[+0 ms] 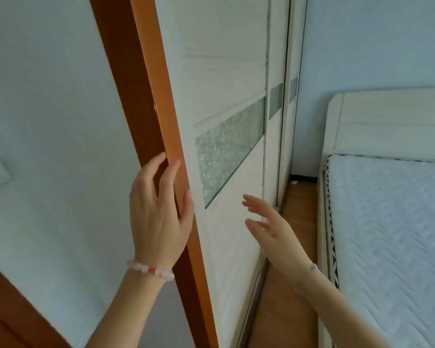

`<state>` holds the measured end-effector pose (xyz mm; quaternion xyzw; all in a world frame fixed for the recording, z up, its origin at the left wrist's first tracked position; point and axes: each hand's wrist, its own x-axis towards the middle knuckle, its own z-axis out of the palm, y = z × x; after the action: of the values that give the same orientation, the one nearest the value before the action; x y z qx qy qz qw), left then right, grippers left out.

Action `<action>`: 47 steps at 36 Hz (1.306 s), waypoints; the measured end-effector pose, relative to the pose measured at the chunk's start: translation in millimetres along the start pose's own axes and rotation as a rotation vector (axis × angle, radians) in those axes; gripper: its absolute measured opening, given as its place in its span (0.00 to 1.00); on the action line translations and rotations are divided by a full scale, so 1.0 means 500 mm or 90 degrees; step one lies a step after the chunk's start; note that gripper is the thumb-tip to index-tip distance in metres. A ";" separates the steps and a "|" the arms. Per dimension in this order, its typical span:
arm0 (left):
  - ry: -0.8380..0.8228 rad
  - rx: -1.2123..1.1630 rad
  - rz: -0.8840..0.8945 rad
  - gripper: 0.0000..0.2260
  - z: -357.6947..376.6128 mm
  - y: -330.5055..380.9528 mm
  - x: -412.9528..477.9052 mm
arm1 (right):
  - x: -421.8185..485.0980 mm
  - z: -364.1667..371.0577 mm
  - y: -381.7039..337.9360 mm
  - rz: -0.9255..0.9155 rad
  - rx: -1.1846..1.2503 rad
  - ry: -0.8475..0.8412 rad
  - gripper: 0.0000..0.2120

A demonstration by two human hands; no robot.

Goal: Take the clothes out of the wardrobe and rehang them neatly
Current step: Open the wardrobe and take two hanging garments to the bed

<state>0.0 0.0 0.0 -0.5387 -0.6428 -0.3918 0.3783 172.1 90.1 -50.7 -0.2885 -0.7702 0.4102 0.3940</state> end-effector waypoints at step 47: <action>0.059 0.093 -0.221 0.39 0.097 -0.003 0.026 | 0.264 0.150 0.038 -0.454 -0.192 0.130 0.26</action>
<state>-6.6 49.2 -8.0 -0.3722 -0.7345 -0.4280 0.3725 42.1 170.3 -44.8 -0.0973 -0.8307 0.0992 0.5391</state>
